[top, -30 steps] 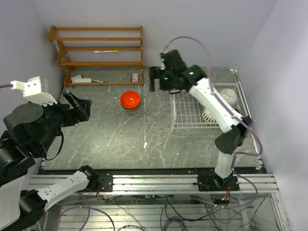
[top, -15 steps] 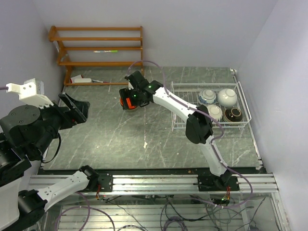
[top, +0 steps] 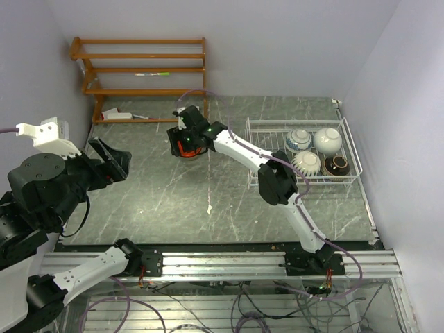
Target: Load the bowls into the dish rack
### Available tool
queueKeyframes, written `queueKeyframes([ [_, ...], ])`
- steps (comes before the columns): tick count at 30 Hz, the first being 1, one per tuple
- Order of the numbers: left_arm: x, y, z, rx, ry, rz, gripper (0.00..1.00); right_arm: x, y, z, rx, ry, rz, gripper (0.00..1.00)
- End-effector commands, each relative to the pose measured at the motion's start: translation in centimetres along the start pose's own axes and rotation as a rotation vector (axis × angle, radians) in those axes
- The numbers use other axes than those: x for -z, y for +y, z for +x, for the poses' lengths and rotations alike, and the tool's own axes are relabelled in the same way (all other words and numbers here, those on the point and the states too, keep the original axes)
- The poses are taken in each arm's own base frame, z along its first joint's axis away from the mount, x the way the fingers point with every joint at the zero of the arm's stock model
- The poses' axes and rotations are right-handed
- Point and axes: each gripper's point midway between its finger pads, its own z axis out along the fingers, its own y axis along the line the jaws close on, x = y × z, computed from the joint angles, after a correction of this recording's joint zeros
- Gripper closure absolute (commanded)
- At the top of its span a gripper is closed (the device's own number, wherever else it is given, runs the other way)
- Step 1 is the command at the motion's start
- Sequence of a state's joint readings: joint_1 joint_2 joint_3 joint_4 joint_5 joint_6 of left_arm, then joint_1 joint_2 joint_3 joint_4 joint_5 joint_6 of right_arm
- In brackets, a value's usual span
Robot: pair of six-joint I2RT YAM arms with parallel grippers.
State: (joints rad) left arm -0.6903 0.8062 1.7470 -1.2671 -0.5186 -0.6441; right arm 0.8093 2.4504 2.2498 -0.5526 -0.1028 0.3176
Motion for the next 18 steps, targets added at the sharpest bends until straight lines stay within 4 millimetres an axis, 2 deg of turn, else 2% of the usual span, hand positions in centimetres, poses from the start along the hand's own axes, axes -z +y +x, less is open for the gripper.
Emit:
queueKeyframes([
  [1,0.1,0.2,0.3,-0.005,0.007,-0.003,0.01,-0.8,0.1,-1.8,0.027,-0.088,-0.001,0.31],
  [7,0.1,0.6,0.4,-0.022,0.013,-0.021,0.01,-2.3,-0.5,-1.9,0.031,-0.1,0.022,0.34],
  [12,0.1,0.7,0.2,-0.031,0.009,-0.03,0.01,-3.4,-1.1,-0.3,0.041,-0.058,0.03,0.37],
  [18,-0.2,0.4,0.5,-0.029,0.022,-0.024,0.01,-3.2,-2.2,1.1,0.057,-0.024,0.074,0.38],
])
